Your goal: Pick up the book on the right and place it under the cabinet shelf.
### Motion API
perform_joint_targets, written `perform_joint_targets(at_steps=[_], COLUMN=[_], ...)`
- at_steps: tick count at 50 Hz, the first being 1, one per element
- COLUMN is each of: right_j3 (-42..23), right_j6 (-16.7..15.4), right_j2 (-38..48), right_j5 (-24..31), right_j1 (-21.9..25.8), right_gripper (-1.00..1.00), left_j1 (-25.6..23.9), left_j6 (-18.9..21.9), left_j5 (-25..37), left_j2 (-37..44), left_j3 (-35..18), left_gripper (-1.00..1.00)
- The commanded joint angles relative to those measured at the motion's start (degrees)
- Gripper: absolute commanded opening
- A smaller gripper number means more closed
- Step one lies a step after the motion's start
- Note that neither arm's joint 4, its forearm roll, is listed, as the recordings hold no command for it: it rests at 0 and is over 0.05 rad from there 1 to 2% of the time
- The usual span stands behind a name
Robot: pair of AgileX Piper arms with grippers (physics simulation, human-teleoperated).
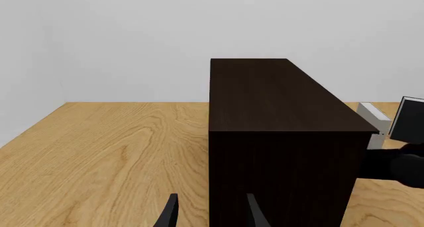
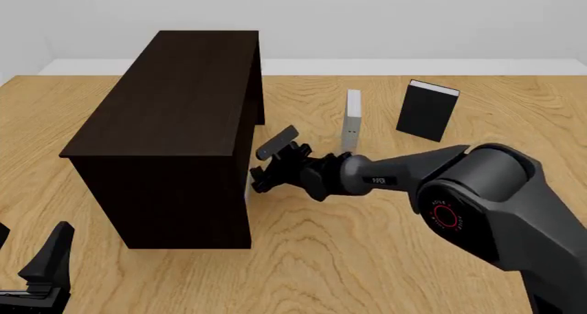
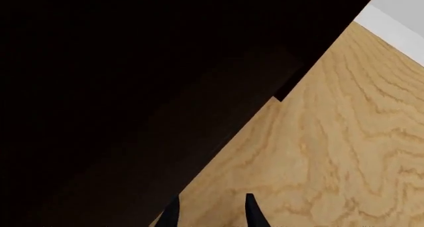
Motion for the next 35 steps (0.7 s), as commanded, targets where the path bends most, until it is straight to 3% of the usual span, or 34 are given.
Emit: perform_joint_targets(at_steps=[1,35], right_j3=[0.9,15.6], right_j6=[2.5,2.0], right_j2=[-1.4,-12.7], right_j5=[-1.1,-7.9], right_j1=[0.8,-3.7], right_gripper=[1.0,1.0], left_j1=[0.0,0.0], left_j6=[0.0,0.0], left_j5=[0.0,0.0], left_j2=[0.0,0.0], left_j3=[0.0,0.0], left_gripper=[1.0,1.0])
